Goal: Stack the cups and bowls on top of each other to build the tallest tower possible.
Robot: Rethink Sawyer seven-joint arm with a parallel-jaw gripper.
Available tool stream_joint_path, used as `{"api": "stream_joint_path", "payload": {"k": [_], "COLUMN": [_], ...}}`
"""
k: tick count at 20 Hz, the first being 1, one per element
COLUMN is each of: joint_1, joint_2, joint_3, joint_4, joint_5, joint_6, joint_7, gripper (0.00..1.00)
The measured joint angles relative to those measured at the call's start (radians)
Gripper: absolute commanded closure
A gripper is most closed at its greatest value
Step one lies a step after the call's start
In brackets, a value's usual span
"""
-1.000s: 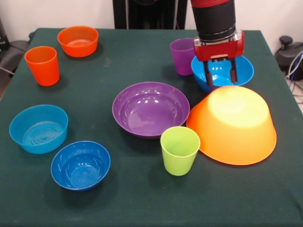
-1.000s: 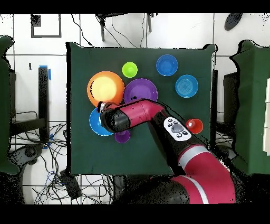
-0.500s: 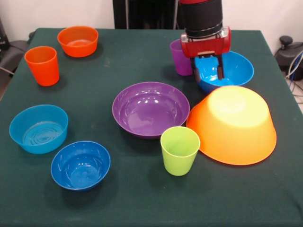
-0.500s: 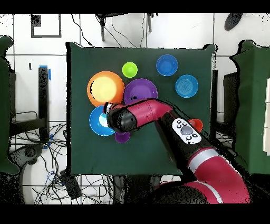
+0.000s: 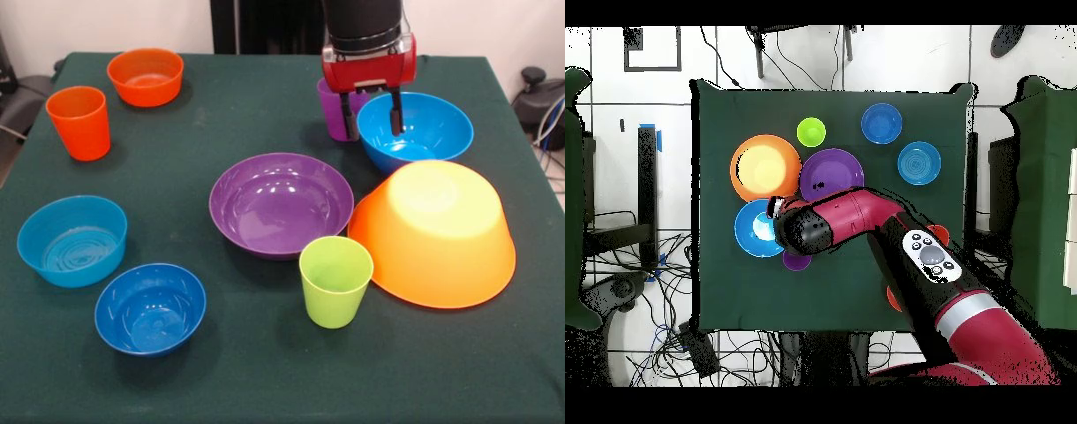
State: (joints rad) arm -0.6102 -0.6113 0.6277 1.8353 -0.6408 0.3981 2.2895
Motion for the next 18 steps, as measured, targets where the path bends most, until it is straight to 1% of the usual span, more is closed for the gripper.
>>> {"api": "stream_joint_path", "payload": {"k": [6, 7, 10, 11, 14, 18], "joint_1": [-0.001, -0.001, 0.000, 0.002, 0.009, 0.034], "joint_2": [-0.007, -0.003, 0.004, 0.015, 0.029, 0.063], "joint_3": [0.003, 0.003, 0.003, 0.002, 0.001, -0.009], "joint_4": [0.010, 0.010, 0.010, 0.010, 0.010, 0.009], "joint_5": [-0.024, -0.040, -0.056, -0.079, -0.102, -0.153], "joint_6": [0.000, 0.000, 0.000, 0.000, 0.000, -0.001], "joint_7": [0.000, 0.000, 0.000, 0.000, 0.000, 0.000], "gripper": [0.00, 0.00, 0.00, 0.00, 0.00, 0.00]}}
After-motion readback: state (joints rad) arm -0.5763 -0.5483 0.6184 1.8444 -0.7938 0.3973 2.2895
